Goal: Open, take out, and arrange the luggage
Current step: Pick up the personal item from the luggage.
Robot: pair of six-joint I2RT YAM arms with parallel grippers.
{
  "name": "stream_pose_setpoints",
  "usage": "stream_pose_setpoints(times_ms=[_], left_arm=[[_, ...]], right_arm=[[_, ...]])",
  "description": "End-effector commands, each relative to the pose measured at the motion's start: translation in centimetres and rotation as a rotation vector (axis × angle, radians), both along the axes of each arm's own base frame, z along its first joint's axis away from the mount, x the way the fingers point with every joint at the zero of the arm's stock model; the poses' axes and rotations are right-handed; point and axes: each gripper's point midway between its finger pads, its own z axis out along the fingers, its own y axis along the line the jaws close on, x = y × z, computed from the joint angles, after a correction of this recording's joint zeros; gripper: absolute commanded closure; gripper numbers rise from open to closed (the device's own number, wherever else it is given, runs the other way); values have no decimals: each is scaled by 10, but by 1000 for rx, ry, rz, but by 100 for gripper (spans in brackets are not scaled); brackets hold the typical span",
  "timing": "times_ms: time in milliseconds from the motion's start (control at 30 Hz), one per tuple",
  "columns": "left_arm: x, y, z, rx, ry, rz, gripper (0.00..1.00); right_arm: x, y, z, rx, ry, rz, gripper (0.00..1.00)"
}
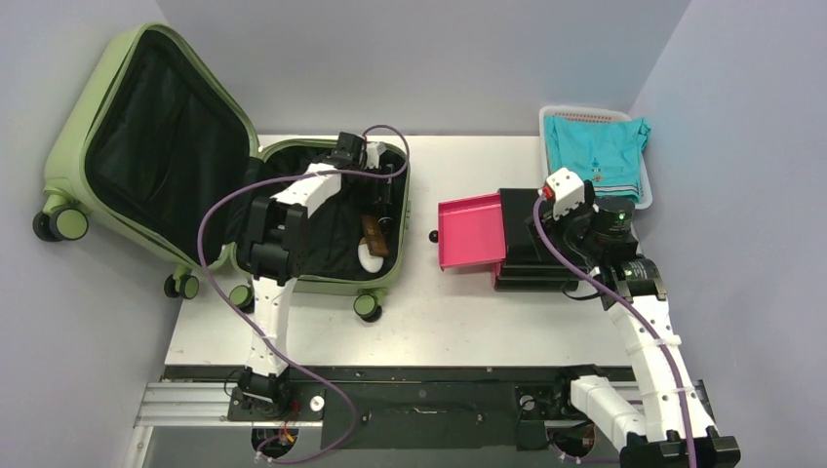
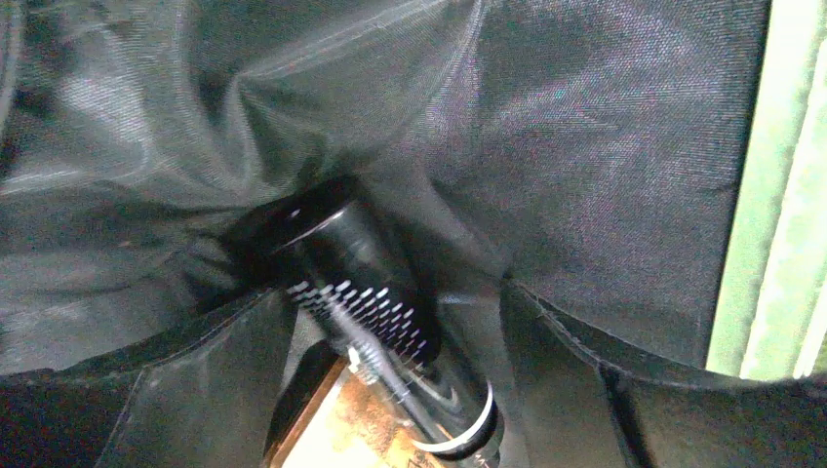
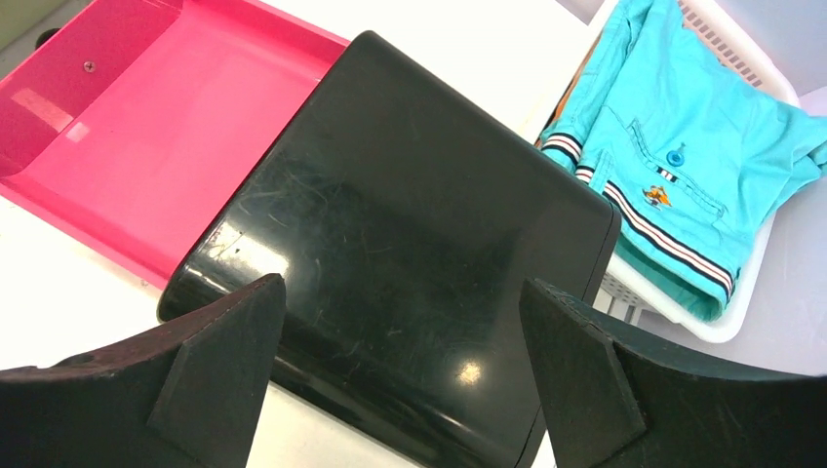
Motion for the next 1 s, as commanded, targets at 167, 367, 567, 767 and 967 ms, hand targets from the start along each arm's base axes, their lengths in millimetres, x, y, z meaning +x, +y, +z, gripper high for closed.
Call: stream_pose_setpoints(times_ms=[167,367,567,767,967], left_arm=[[-7,-5,-2,-15,35,-7,33],[-3,-4,0,-39,37,3,79],[10,11,45,-87,-31,41,100],[20,23,124,-194,-147,77,100],[21,21,179,-314,-221,85,100]], right_arm=[[11,-5,8,16,-41,-39,15],[12,-6,5,18,-30,-43,15],[12,-6,5,24,-30,-43,15],[13,-5,5,27,-29,-42,15],[12,-7,4,26,-29,-51,15]])
